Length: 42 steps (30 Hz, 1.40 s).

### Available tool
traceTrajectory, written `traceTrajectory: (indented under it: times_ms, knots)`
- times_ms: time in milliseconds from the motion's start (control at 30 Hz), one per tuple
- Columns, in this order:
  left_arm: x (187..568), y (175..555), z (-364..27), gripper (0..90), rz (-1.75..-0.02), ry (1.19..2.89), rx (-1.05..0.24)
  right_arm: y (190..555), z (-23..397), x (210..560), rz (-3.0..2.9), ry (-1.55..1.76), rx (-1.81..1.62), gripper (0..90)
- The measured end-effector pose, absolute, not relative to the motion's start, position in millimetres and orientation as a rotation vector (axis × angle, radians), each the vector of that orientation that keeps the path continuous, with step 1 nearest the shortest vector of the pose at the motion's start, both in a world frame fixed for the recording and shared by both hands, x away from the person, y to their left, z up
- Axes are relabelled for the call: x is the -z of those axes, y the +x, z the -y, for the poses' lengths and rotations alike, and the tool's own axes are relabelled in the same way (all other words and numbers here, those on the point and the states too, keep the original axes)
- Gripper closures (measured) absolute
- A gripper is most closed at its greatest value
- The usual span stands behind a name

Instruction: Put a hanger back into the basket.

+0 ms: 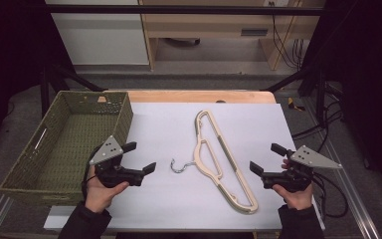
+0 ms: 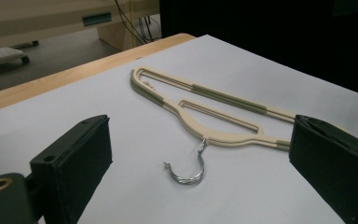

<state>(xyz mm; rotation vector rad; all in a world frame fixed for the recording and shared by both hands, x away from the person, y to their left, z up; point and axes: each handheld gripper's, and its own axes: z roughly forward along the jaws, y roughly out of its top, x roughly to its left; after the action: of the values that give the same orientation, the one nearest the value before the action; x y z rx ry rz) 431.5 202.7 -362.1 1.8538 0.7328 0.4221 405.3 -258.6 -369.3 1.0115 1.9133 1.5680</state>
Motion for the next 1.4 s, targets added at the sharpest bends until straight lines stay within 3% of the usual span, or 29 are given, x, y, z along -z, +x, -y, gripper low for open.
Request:
traceTrajectory:
  times_ms: [867, 1400]
  knots:
    - [391, 484, -123, 14.1, -0.702, 2.012, -0.328, 406, 255, 371, -1.937, 1.008, -1.561, 2.6]
    - [431, 513, -97, 35.6, -0.705, 2.171, -0.269, 408, 252, 373, -1.952, 0.999, -1.564, 3.1]
